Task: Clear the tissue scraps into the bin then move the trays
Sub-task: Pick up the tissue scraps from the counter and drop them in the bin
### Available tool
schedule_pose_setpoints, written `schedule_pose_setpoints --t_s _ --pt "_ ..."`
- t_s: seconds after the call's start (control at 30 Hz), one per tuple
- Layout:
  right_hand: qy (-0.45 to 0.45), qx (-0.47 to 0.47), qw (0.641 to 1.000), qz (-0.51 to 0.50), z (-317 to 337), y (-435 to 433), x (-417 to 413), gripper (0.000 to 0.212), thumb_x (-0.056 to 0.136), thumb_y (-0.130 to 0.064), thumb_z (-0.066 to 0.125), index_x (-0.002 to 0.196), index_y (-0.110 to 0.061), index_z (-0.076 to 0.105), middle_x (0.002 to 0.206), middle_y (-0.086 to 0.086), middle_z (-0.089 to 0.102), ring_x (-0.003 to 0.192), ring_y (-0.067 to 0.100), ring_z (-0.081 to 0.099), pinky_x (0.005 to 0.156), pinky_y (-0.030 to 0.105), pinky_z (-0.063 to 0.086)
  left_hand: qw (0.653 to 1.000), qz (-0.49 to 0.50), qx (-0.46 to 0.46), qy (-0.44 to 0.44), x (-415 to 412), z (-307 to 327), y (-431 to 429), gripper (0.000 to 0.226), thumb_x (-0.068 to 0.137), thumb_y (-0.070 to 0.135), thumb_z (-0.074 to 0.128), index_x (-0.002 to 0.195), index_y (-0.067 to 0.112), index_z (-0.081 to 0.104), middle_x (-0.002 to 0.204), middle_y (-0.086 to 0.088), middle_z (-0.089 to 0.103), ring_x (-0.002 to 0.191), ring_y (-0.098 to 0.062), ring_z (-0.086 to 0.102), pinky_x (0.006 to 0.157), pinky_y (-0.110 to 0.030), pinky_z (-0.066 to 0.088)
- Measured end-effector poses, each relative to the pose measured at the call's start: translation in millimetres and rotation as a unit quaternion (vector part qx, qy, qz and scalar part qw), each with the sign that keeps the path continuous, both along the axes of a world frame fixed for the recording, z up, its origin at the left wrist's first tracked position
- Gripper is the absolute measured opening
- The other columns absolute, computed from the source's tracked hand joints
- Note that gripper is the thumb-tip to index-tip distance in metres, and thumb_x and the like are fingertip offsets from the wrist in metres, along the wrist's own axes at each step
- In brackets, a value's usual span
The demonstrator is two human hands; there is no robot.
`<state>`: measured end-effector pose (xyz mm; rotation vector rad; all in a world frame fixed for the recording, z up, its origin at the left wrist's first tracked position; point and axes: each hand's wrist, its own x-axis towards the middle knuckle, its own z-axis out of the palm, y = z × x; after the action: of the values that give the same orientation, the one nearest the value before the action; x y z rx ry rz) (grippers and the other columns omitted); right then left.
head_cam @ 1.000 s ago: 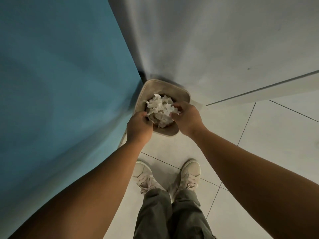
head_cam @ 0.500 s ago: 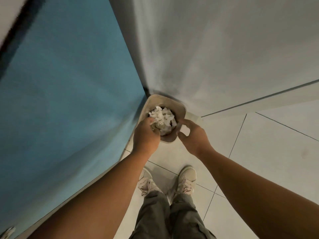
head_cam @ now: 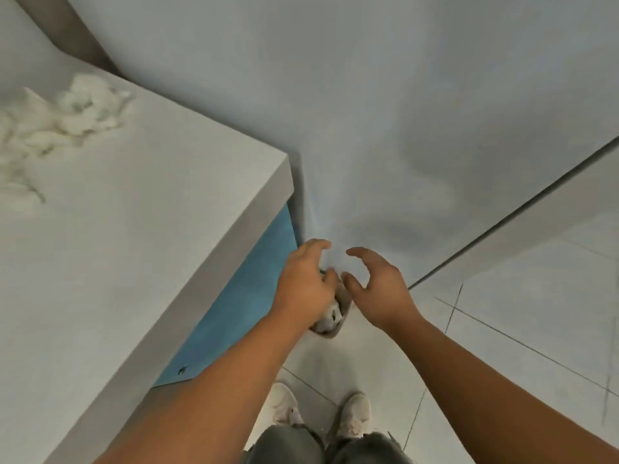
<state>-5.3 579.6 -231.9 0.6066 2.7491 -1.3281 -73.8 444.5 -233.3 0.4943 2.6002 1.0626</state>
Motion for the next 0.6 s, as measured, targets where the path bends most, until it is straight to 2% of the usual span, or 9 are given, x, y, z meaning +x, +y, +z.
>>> schedule_pose_setpoints --t_s 0.2,0.33,0.4,0.5,0.53,0.6 --pt "0.08 0.017 0.994 0.067 79.7 -18.1 -13.3 0.04 0.093 -0.027 0.061 0.132 -0.021 0.055 0.137 -0.007 0.055 0.127 0.008 0.048 0.105 0.016 0.03 0.994 0.012 0.045 0.094 4.4 92.0 -24.5 0.044 0.091 0.021 0.059 0.133 0.026 0.053 0.143 0.008 0.048 0.133 -0.009 0.041 0.111 -0.023 0.03" --pt "0.12 0.005 0.986 0.112 121.0 -46.9 -34.5 0.038 0.092 -0.018 0.063 0.129 -0.016 0.058 0.132 -0.003 0.058 0.122 0.011 0.051 0.104 0.018 0.034 0.987 0.049 0.06 0.144 -1.2 139.3 -57.1 0.04 0.09 0.016 0.061 0.129 0.02 0.057 0.136 0.008 0.053 0.126 -0.01 0.047 0.101 -0.006 0.024" --pt "0.128 0.001 0.983 0.134 137.6 -67.9 -48.5 0.037 0.092 -0.02 0.063 0.129 -0.019 0.057 0.131 -0.006 0.057 0.121 0.009 0.051 0.104 0.017 0.034 0.982 0.07 0.067 0.16 -5.3 158.5 -80.8 0.038 0.091 0.017 0.06 0.128 0.021 0.058 0.136 0.007 0.055 0.125 -0.009 0.048 0.102 -0.011 0.028" --pt "0.137 0.007 0.975 0.175 155.6 -102.5 -71.2 0.036 0.094 -0.024 0.061 0.129 -0.022 0.057 0.132 -0.01 0.056 0.119 0.001 0.048 0.097 0.002 0.026 0.976 0.101 0.071 0.181 -15.0 175.7 -121.2 0.036 0.092 0.018 0.06 0.128 0.023 0.059 0.136 0.008 0.056 0.127 -0.008 0.048 0.108 -0.022 0.036" --pt "0.139 0.01 0.972 0.187 161.1 -116.2 -78.9 0.035 0.094 -0.025 0.061 0.129 -0.023 0.056 0.131 -0.011 0.055 0.118 0.0 0.047 0.096 0.001 0.024 0.973 0.114 0.072 0.185 -18.8 180.5 -137.0 0.035 0.092 0.018 0.06 0.127 0.024 0.059 0.135 0.009 0.056 0.126 -0.007 0.048 0.108 -0.023 0.037" --pt "0.139 0.017 0.968 0.21 168.8 -146.1 -94.4 0.036 0.095 -0.028 0.06 0.13 -0.026 0.055 0.133 -0.011 0.055 0.12 0.003 0.048 0.1 0.008 0.027 0.97 0.14 0.067 0.187 -26.3 188.2 -171.8 0.035 0.092 0.018 0.06 0.127 0.025 0.059 0.134 0.012 0.056 0.125 -0.006 0.049 0.106 -0.019 0.036"
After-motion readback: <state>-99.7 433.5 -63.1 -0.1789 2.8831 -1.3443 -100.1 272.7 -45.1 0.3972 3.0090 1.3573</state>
